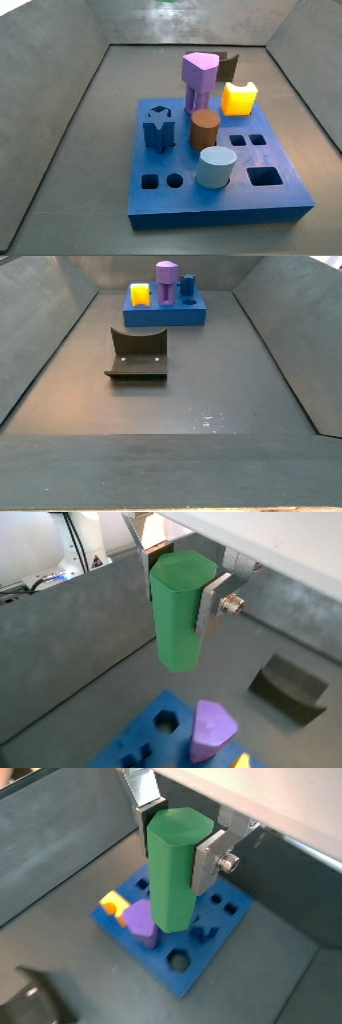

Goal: Pick up the hexagon object. Move up. Place the hexagon object on the fixture. Regrasp the hexagon object. Move to above the board. Insert the hexagon object.
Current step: Move to above the board, then insert the hexagon object.

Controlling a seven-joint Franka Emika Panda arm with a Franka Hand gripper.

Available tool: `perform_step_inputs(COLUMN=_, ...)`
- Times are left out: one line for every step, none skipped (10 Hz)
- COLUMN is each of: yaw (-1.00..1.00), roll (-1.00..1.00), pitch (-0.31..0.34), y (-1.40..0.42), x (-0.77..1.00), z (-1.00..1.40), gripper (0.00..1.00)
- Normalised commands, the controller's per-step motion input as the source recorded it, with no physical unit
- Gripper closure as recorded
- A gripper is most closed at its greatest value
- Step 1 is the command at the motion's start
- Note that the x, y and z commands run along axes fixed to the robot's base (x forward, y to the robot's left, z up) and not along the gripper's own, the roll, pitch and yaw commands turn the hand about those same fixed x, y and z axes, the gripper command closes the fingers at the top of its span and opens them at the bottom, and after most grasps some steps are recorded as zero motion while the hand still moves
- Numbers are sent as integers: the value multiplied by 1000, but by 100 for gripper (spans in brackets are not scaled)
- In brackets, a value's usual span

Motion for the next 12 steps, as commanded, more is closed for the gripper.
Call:
perform_step_inputs(yaw=-47, roll=-373, pitch=-34, y=-6, x=-60, z=-2, gripper=100)
perform_step_inputs(yaw=-25, roll=-241, pitch=-30, y=5, x=-40, z=-3, gripper=100)
perform_step_inputs(yaw=-1000, roll=-13, pitch=0, y=0, x=-46, z=-814, gripper=100)
perform_step_inputs(yaw=-1000, roll=0, pitch=0, y=0, x=-31, z=-926, gripper=100)
perform_step_inputs(yaw=-1000, roll=0, pitch=0, y=0, x=-37, z=-926, gripper=100)
perform_step_inputs(yaw=-1000, roll=0, pitch=0, y=0, x=-37, z=-923, gripper=100)
perform_step_inputs(yaw=-1000, roll=0, pitch=0, y=0, x=-43, z=-926, gripper=100)
perform_step_inputs(yaw=-974, roll=-70, pitch=-33, y=0, x=-29, z=-646, gripper=100)
perform_step_inputs(yaw=-634, roll=-241, pitch=53, y=97, x=137, z=-540, gripper=100)
perform_step_inputs(yaw=-549, roll=-343, pitch=93, y=71, x=97, z=-331, gripper=100)
perform_step_inputs(yaw=-537, roll=-377, pitch=114, y=31, x=83, z=-246, gripper=100)
perform_step_inputs(yaw=-440, roll=-360, pitch=107, y=94, x=177, z=-286, gripper=100)
